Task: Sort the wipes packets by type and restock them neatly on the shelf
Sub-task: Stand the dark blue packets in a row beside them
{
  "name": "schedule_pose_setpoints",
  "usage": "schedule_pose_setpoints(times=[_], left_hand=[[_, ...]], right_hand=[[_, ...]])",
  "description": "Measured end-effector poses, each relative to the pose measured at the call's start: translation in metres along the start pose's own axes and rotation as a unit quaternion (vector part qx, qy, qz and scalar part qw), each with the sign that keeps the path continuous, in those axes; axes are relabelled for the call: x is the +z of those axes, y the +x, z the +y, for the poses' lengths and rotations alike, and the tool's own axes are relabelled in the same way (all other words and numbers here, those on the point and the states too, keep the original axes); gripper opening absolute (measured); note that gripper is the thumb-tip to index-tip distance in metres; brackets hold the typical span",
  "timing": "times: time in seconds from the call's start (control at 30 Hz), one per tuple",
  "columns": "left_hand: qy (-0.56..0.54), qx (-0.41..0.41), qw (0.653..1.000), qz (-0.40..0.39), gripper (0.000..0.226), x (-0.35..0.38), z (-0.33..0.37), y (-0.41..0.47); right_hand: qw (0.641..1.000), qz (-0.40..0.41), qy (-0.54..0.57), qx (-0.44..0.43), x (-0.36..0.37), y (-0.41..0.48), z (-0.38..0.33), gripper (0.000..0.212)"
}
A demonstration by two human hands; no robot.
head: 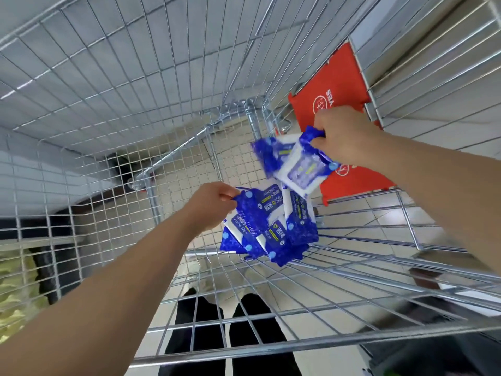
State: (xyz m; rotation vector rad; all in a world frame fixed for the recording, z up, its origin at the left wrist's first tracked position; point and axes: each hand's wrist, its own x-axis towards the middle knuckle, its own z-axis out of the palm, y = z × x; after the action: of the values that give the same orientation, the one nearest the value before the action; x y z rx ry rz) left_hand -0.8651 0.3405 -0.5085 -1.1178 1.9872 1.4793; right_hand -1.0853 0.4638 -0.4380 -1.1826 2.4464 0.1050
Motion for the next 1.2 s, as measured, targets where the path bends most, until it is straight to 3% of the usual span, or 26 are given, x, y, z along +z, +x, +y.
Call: schedule_pose_setpoints(times=[0.27, 0.37, 0.53, 0.63, 0.77, 1.0, 1.2], left_hand=[[0.006, 0.017, 1.0, 0.008, 0.02, 0.017, 0.01, 0.007], [-0.069, -0.016, 0.996, -0.058, 0.011, 0.026, 0.017, 0.01], [-0.085, -0.059, 0.983, -0.151, 0.049, 0.054, 0.024, 0.024], [0.007, -0.022, 0.996, -0.082, 0.047, 0.069, 0.032, 0.031], [0.028, -0.043, 0.999, -0.008, 0.054, 0.084, 0.042, 0.038], [-0.02, -0.016, 0.999, -0.048, 0.022, 0.076, 0.039, 0.034], [-0.066, 0.006, 0.998, -0.021, 0.019, 0.024, 0.038, -0.014]], right_hand=[[0.998, 0.004, 0.056, 0.012, 0.001, -0.002, 0.002, 0.009], [0.998, 0.01, 0.065, -0.008, 0.004, -0.003, 0.004, 0.009], [0.996, 0.013, 0.079, -0.028, 0.004, -0.003, 0.003, 0.011], [0.997, 0.012, 0.075, -0.028, 0.004, 0.0, 0.003, 0.008], [0.997, 0.009, 0.075, -0.028, 0.005, 0.002, 0.003, 0.007], [0.996, 0.018, 0.086, -0.026, 0.006, 0.001, 0.003, 0.01], [0.991, 0.075, 0.113, -0.021, -0.013, -0.015, -0.006, 0.014]])
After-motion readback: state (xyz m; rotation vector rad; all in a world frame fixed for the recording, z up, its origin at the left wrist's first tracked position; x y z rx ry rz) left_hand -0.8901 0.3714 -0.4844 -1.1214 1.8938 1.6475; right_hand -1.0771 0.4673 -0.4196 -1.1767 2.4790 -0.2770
